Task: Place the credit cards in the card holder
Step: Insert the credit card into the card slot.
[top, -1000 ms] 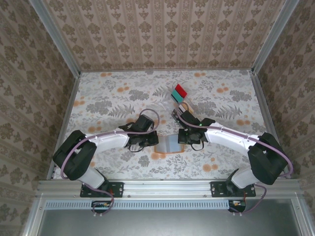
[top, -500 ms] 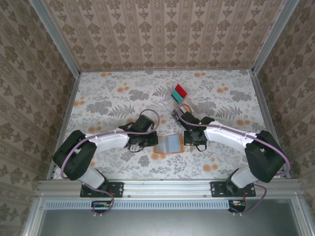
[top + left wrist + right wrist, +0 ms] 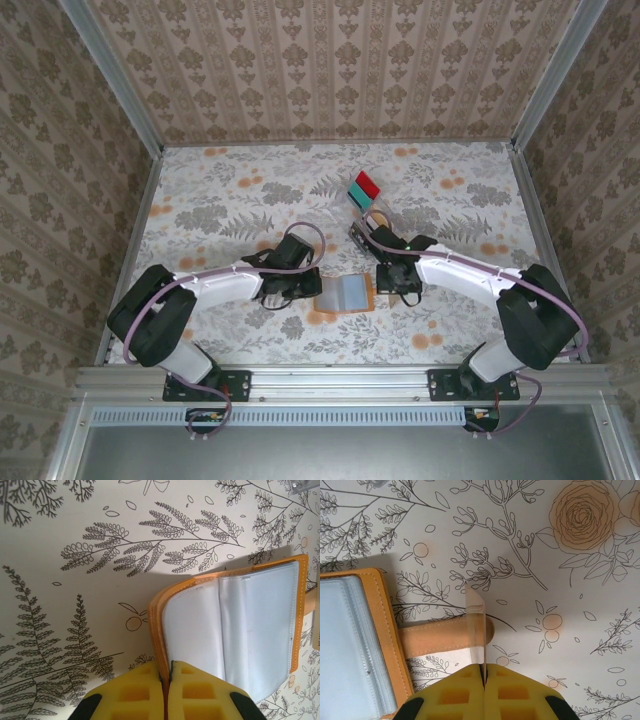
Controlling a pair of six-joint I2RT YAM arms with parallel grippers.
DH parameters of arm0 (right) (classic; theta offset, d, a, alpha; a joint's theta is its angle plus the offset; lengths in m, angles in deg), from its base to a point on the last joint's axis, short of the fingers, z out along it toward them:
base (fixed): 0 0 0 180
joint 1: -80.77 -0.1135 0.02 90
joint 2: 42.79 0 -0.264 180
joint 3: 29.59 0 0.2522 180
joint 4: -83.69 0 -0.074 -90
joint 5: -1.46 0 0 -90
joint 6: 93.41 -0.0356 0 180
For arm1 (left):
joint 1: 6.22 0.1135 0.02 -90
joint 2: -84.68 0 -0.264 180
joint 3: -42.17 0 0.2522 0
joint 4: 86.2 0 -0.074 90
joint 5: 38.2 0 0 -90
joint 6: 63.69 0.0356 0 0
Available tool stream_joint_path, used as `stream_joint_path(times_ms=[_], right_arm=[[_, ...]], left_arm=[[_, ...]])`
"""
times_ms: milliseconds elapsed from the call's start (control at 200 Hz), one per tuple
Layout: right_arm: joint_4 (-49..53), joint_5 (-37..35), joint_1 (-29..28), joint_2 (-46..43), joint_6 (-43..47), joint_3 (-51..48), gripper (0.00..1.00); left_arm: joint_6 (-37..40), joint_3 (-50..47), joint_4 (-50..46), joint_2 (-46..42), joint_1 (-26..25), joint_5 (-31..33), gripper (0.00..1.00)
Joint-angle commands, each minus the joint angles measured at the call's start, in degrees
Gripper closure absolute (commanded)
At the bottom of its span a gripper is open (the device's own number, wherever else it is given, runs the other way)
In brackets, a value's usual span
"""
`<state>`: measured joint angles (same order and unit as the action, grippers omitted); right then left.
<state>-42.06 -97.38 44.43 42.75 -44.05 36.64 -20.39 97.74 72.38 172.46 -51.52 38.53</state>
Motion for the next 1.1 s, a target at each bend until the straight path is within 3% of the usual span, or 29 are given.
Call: stream_joint_path(times_ms=[0,205,385,510,605,820,1095], right_arm=[[1.06,2.77,1.69,-5.25,1.71,-0.53,0.97],[-3.28,8.45,1.8,-15.99,0.09,0.43,0.96],[-11.67,15.97,-0.55,-18.57,-3.29,0.38,0.96],[-17.66,19.57,-3.62,-15.74,-4.98,1.21,0.96],[-20.09,18.25,-5.76,-11.64,-6.7,1.3,0.96],[-31.32,18.56,-6.11,-3.85,-11.37,-5.17,0.97],[-41.01,21.18,-4.51,1.36,-13.04,-12.29,0.97]], left_arm=[[1.09,0.36,-2.03,-0.51,-0.02,0.23,0.93],[-0.1,0.97,-0.87,-0.28,-0.37,-0.25,0.93],[-0.37,1.85,-0.82,0.05,-0.75,-0.58,0.93],[-0.59,2.12,-0.86,-0.03,-0.84,-0.49,0.93],[-0.68,2.21,-0.86,0.16,-0.91,-0.35,0.93],[0.02,1.94,-1.19,0.77,-0.82,0.23,0.91],[1.33,1.47,-2.38,0.85,-0.67,1.1,0.77]])
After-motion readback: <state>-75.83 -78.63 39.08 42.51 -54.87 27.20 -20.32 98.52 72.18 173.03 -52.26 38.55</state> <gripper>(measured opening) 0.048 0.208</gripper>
